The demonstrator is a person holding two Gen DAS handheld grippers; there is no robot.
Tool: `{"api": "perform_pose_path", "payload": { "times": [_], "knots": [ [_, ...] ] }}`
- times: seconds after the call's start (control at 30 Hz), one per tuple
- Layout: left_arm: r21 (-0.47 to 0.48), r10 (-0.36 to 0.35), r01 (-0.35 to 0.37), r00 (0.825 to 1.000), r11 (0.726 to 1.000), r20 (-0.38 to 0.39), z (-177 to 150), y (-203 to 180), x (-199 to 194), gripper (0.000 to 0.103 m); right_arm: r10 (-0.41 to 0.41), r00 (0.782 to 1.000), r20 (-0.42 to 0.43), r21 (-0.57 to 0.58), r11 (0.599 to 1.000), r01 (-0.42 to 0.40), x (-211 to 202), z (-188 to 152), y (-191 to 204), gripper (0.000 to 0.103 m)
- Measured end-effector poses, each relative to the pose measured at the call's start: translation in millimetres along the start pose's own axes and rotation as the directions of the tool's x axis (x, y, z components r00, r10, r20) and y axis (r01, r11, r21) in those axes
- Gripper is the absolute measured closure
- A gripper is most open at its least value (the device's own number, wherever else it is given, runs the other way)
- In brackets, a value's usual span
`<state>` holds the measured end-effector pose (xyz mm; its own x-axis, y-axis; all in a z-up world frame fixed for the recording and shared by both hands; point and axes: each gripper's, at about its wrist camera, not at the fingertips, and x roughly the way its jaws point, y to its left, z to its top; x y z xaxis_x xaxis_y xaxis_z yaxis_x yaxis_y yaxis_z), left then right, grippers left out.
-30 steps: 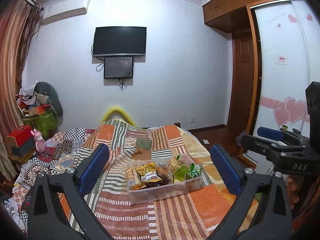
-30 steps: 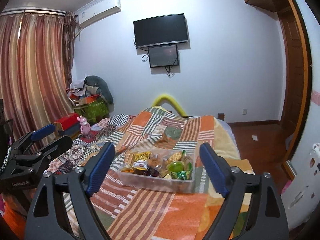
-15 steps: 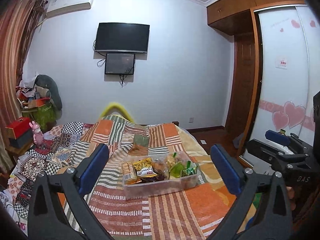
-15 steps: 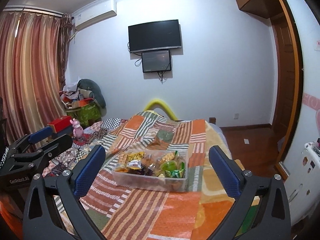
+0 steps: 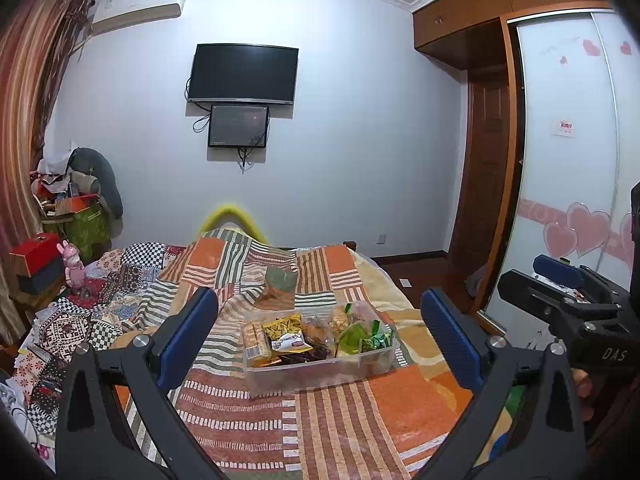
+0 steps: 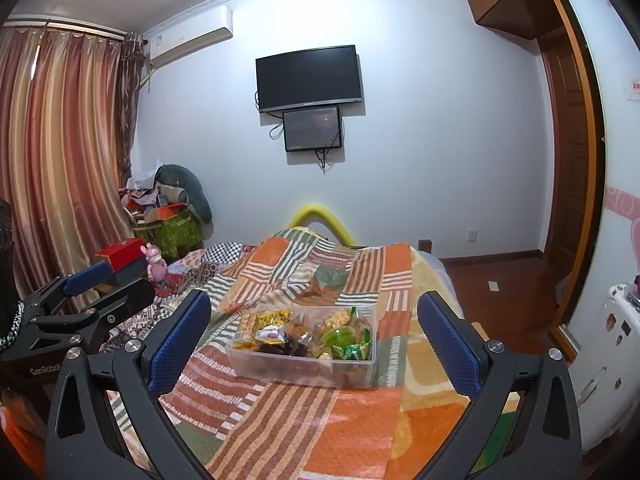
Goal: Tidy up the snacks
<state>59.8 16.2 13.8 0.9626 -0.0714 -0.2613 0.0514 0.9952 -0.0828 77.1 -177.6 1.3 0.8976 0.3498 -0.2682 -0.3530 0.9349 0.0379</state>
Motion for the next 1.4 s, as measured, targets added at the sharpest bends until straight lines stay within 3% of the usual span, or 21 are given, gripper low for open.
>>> {"api": "perform_pose_path", "payload": {
  "times": [1.4],
  "knots": [
    [0.012, -0.015, 0.015, 1.000, 1.000, 0.006, 2.6, -4.1, -2.3, 0.000, 0.001, 1.000, 0.013, -0.011, 1.000, -0.001, -1.6, 5.9, 4.8, 0.000]
  ]
}}
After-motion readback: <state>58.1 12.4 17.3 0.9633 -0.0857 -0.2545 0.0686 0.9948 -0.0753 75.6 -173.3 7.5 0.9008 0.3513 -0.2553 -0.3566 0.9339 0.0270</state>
